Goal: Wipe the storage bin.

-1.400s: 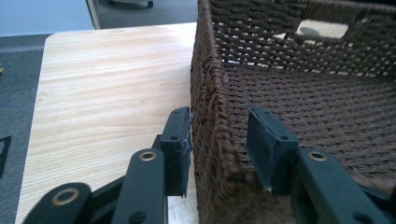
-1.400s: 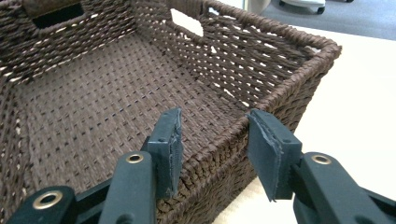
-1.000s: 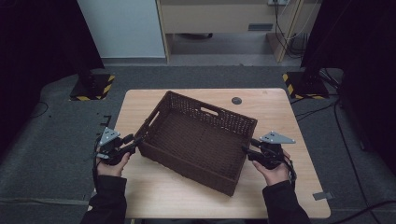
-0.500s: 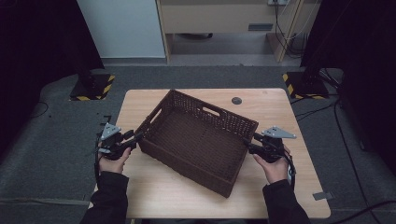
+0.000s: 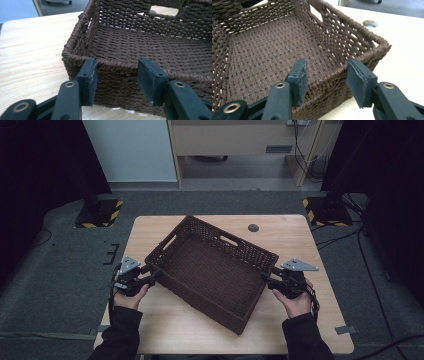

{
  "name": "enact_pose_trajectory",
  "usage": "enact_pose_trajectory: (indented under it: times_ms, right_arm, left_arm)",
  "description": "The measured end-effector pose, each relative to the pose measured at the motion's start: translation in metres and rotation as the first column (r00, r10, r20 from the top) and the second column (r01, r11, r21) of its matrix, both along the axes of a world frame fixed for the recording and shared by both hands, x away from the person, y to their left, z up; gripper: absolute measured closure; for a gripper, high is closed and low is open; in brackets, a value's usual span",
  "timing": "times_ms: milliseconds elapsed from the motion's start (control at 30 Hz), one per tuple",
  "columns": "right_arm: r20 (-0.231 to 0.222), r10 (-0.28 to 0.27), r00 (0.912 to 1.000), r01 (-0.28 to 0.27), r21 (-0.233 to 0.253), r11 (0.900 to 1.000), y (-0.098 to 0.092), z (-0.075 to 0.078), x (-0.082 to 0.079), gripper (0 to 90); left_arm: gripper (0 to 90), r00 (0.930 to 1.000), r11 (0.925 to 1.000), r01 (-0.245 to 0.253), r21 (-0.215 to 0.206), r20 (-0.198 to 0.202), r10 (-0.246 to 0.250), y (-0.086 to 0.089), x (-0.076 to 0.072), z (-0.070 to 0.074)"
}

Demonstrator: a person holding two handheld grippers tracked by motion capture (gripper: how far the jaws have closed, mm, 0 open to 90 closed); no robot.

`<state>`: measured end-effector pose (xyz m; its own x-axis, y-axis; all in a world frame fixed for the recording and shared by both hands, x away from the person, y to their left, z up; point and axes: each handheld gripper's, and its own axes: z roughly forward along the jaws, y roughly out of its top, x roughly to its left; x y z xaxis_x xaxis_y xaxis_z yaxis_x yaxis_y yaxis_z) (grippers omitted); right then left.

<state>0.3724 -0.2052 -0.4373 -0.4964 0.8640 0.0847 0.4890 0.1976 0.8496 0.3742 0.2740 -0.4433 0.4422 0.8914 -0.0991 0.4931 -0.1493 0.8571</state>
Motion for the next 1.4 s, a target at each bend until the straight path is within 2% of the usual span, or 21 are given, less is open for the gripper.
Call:
enact_pose_trajectory:
  times_ms: [100, 133, 267, 333, 400, 500, 633, 700, 767, 867, 1033, 1167, 1233, 1400]
  right_arm:
    - [0.021, -0.019, 0.9996, 0.019, -0.007, 1.0, 0.001, 0.0, 0.003, 50.4]
    - [0.028, -0.032, 0.9991, 0.033, -0.02, 0.999, 0.001, -0.001, 0.006, 50.6]
    - [0.031, -0.03, 0.9991, 0.031, -0.035, 0.999, 0.001, -0.002, 0.007, 52.3]
    - [0.026, -0.028, 0.9993, 0.028, -0.027, 0.999, 0.001, -0.003, 0.006, 52.4]
    - [0.019, -0.027, 0.9995, 0.027, -0.014, 1.0, -0.001, -0.004, 0.005, 52.6]
    - [0.026, -0.034, 0.9991, 0.034, -0.009, 0.999, 0.001, -0.005, 0.002, 52.6]
    - [0.027, -0.035, 0.999, 0.036, -0.017, 0.999, 0.003, -0.004, -0.004, 52.4]
    - [0.019, -0.028, 0.9994, 0.028, -0.016, 0.999, 0.002, -0.002, -0.004, 52.3]
    - [0.015, -0.02, 0.9997, 0.02, -0.015, 1.0, 0.0, -0.001, -0.003, 50.7]
    - [0.043, -0.047, 0.998, 0.048, -0.019, 0.999, -0.001, 0.001, -0.001, 46.2]
    - [0.075, -0.094, 0.9928, 0.095, -0.016, 0.995, -0.007, 0.0, 0.008, 40.4]
    - [0.05, -0.09, 0.9946, 0.091, -0.019, 0.996, -0.008, -0.006, 0.012, 39.5]
    - [0.049, -0.086, 0.9951, 0.087, -0.005, 0.996, -0.008, -0.007, 0.012, 40.8]
    - [0.03, -0.065, 0.9974, 0.065, 0.003, 0.998, -0.009, -0.007, 0.009, 43.6]
  left_arm:
    - [48.6, 1.0, 0.9997, -0.007, -0.022, -0.006, 0.007, 0.002, 0.005, -0.001]
    - [48.6, 0.9999, 0.9998, -0.009, -0.017, -0.008, 0.009, 0.002, 0.006, -0.001]
    - [48.8, 0.9997, 0.9998, -0.022, -0.002, -0.008, 0.022, -0.001, 0.006, 0.0]
    - [48.8, 0.9997, 0.9998, -0.021, 0.004, -0.016, 0.021, -0.001, 0.004, 0.001]
    - [48.6, 0.9997, 0.9999, -0.005, -0.015, -0.022, 0.005, -0.003, -0.001, 0.002]
    - [48.4, 0.9998, 0.999, 0.019, -0.041, -0.009, -0.019, -0.01, -0.007, 0.003]
    - [48.3, 0.9988, 0.999, 0.045, -0.001, -0.023, -0.045, -0.02, -0.006, -0.001]
    - [48.3, 0.9989, 0.999, 0.044, 0.007, -0.017, -0.044, -0.021, -0.005, -0.001]
    - [47.5, 0.9986, 0.9988, 0.048, -0.003, -0.02, -0.048, -0.019, -0.003, -0.001]
    - [47.4, 0.9988, 0.9989, 0.044, -0.015, -0.021, -0.044, -0.017, 0.001, -0.002]
    - [48.0, 0.9997, 0.9998, 0.019, -0.005, -0.017, -0.019, -0.017, 0.009, -0.002]
    - [48.2, 0.9995, 0.9998, 0.018, 0.001, -0.027, -0.018, -0.016, 0.01, -0.003]
    - [49.8, 0.9994, 0.9997, 0.02, 0.013, -0.029, -0.019, -0.016, 0.007, -0.002]
    - [48.1, 0.9974, 0.9975, 0.068, -0.018, -0.02, -0.069, -0.021, -0.005, 0.0]
